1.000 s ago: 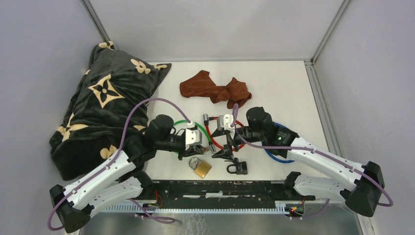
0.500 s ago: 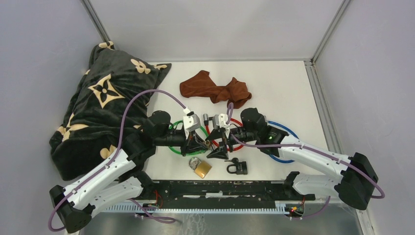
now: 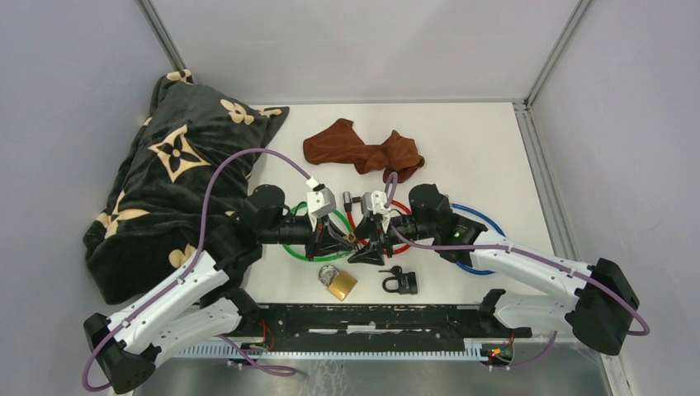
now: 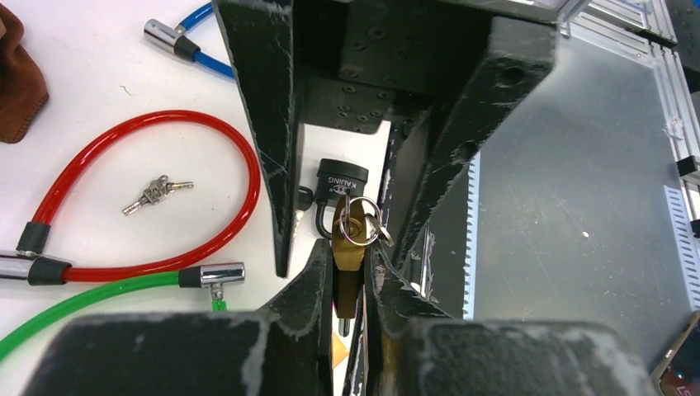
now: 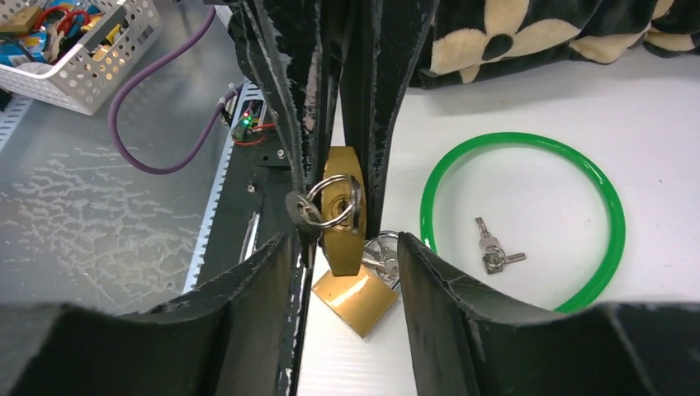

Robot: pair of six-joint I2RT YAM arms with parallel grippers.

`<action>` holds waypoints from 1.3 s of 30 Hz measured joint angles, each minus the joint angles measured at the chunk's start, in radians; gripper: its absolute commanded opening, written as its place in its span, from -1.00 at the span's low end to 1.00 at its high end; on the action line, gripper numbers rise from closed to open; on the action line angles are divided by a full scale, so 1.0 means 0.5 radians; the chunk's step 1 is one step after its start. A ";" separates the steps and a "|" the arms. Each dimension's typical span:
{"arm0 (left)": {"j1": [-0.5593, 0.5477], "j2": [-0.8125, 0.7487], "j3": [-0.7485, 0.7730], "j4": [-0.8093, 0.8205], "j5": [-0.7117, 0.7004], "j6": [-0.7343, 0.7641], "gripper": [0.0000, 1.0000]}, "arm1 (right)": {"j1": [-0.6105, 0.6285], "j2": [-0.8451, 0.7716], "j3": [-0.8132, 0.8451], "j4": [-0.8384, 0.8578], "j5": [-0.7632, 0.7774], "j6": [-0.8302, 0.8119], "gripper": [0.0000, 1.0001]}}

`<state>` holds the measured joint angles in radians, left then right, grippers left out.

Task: Lock with the key
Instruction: Pick up the lock from the center of the board.

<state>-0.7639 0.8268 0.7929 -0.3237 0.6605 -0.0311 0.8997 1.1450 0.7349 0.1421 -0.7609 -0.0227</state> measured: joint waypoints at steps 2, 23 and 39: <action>0.000 0.000 0.000 0.018 0.011 -0.007 -0.96 | 0.000 0.027 0.018 0.001 -0.006 0.007 -0.19; 0.010 -0.001 0.001 0.066 0.063 -0.054 -0.96 | -0.006 0.021 -0.052 0.192 -0.024 0.175 0.14; 0.013 0.012 0.002 0.022 0.079 -0.013 -0.96 | -0.007 0.105 0.331 -0.484 -0.050 -0.269 -1.00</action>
<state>-0.7574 0.8330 0.7940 -0.3126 0.6998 -0.0376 0.8963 1.1976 0.9005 -0.1001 -0.7860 -0.1570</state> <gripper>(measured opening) 0.156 0.250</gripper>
